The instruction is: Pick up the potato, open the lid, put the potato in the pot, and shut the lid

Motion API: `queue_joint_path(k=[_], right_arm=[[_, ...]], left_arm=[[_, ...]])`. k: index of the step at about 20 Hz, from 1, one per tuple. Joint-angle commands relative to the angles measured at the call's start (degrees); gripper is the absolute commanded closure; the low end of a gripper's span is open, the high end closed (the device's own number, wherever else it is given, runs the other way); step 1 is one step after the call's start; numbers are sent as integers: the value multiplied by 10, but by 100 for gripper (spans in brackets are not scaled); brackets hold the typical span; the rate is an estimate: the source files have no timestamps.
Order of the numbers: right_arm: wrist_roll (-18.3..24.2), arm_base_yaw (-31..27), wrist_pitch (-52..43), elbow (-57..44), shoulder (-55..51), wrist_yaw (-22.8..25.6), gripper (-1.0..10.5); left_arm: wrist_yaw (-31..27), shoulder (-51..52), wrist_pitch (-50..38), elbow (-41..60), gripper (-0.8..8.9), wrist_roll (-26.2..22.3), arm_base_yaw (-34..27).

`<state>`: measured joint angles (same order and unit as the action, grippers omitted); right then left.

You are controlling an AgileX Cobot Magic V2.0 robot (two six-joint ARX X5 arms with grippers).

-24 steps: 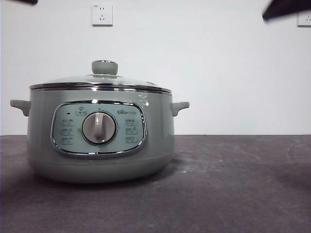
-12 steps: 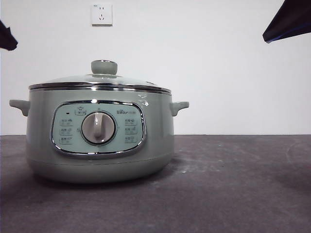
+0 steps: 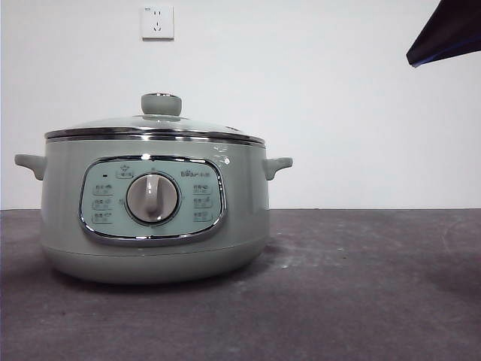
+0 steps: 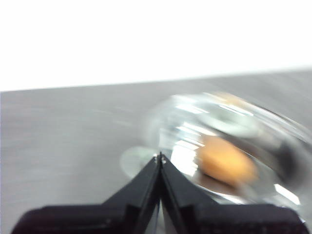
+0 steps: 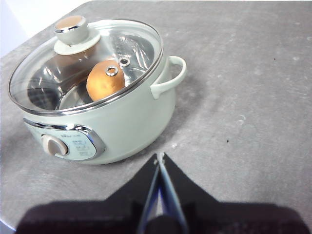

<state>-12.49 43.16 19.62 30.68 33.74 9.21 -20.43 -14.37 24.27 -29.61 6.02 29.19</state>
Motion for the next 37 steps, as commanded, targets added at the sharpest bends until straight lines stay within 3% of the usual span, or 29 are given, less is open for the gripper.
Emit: queue_joint_path(k=[1,6,10,18,37], right_arm=[[-5,0,-5,-3,0,2,946],[-5,0,-5,-3,0,2,946],[-5,0,-5,-3,0,2,946],[-5,0,-5,-3,0,2,946],[-5,0,-5,-3,0,2,946]], left_arm=[[0,30,-8,31,815,0,-83],[81,77,-122,169,815,-3,-210],[122,97,-172,255,815,-2,-251],[135,143,-127,290,815,-2,-274],[141,143,-129,289,815,3,-280]])
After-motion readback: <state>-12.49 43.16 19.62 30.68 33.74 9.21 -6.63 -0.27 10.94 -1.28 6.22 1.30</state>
